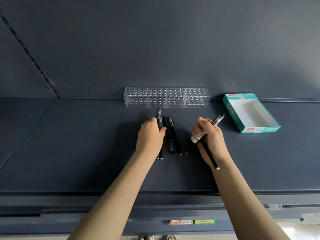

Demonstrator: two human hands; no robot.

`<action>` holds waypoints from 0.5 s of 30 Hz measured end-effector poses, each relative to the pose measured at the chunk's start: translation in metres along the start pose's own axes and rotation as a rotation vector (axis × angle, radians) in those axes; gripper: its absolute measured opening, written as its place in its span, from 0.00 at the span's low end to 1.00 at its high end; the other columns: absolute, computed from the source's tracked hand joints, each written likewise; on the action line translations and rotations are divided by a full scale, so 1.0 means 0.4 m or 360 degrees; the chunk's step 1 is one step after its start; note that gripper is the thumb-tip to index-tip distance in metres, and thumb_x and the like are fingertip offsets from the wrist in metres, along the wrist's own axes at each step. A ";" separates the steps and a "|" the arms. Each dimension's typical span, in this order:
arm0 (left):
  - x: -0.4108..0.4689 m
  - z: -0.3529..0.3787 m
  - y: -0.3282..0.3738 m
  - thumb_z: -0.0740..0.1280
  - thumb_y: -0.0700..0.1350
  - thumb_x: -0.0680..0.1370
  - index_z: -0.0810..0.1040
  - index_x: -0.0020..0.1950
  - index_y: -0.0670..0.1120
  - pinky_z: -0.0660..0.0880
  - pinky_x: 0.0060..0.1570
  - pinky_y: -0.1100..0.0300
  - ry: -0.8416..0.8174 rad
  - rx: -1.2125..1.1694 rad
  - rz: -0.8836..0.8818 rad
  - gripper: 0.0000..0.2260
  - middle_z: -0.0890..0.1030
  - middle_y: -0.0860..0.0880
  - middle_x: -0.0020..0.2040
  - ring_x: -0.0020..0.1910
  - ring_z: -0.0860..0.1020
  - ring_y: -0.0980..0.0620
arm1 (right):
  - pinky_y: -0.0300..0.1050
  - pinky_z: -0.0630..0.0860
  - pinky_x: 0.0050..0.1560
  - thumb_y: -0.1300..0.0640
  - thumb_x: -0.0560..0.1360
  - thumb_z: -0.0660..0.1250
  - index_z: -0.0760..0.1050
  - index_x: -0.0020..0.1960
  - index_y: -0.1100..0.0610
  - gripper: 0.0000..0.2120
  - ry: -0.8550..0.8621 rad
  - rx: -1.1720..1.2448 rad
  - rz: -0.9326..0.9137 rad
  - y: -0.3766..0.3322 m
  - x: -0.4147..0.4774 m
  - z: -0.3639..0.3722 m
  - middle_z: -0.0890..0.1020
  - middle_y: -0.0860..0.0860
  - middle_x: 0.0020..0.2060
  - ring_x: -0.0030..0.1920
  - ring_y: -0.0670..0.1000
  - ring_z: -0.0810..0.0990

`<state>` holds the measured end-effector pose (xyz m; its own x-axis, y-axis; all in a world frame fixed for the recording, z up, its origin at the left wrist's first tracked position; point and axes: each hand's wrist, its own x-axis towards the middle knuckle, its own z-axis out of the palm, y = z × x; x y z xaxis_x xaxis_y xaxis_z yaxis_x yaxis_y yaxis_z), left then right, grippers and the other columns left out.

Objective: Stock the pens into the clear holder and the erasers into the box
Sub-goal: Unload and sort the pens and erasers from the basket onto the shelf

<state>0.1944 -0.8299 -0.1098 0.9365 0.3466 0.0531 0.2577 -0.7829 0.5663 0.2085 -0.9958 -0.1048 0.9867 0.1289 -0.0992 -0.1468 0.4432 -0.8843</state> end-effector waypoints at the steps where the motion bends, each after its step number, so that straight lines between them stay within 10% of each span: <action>1: -0.006 0.008 -0.001 0.65 0.48 0.80 0.72 0.49 0.41 0.67 0.39 0.57 0.0054 0.0046 0.0046 0.10 0.75 0.45 0.44 0.46 0.76 0.44 | 0.40 0.69 0.29 0.60 0.81 0.59 0.67 0.31 0.53 0.19 -0.0001 0.0004 -0.0007 0.001 0.001 0.000 0.67 0.50 0.24 0.28 0.49 0.66; 8: -0.034 0.048 -0.024 0.62 0.50 0.82 0.81 0.57 0.42 0.69 0.50 0.49 0.0355 0.0286 0.0134 0.14 0.76 0.44 0.56 0.53 0.71 0.40 | 0.40 0.69 0.30 0.61 0.81 0.59 0.68 0.27 0.51 0.23 0.0013 0.0017 -0.0040 0.005 0.001 0.003 0.67 0.51 0.25 0.30 0.51 0.66; 15: -0.035 0.037 -0.025 0.53 0.51 0.84 0.63 0.76 0.45 0.58 0.66 0.47 0.0122 0.0393 -0.0097 0.22 0.59 0.45 0.78 0.71 0.58 0.40 | 0.42 0.69 0.31 0.60 0.81 0.60 0.67 0.29 0.53 0.21 0.0032 0.0008 -0.0064 0.009 0.002 -0.001 0.68 0.51 0.25 0.31 0.51 0.67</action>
<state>0.1822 -0.8346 -0.1282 0.8992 0.4276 0.0928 0.3719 -0.8585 0.3531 0.2088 -0.9945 -0.1082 0.9930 0.0928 -0.0730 -0.1074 0.4524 -0.8853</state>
